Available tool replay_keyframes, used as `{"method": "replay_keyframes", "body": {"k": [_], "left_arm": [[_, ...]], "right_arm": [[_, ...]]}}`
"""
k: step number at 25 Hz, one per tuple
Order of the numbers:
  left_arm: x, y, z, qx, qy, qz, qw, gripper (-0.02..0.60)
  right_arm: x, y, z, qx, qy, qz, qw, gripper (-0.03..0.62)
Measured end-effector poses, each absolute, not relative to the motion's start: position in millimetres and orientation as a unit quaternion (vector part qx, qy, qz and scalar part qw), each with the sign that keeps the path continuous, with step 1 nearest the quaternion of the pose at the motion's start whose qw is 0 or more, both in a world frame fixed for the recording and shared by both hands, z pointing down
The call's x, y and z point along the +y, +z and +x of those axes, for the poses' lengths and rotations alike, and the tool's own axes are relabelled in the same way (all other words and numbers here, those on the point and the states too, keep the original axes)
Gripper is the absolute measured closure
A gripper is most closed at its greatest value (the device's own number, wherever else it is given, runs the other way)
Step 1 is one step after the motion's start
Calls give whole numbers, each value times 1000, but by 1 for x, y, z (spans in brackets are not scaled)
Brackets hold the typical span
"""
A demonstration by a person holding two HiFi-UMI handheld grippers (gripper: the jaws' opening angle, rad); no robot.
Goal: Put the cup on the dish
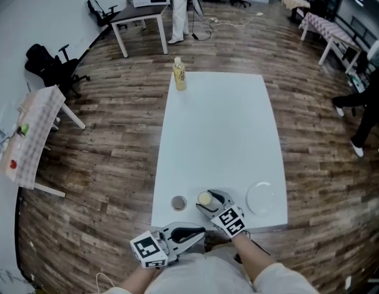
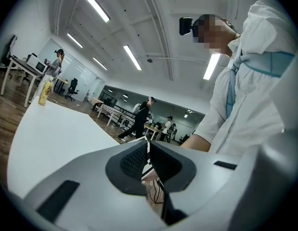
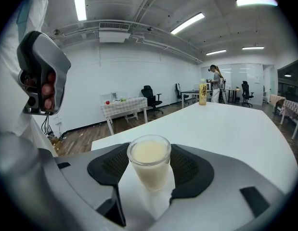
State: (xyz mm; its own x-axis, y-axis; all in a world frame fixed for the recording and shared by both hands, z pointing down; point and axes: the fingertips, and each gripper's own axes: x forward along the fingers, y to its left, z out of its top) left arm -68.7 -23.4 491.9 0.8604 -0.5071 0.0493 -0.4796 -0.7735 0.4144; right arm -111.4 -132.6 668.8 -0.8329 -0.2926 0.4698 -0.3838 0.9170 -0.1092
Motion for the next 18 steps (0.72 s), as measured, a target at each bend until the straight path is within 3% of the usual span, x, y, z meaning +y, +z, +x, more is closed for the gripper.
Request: {"method": "replay_keyframes", "body": {"k": [18], "left_arm": [[-40, 486, -49, -231, -40, 952, 196, 565]], "right_arm": [[-145, 652, -58, -940, 110, 240, 215, 309]]}}
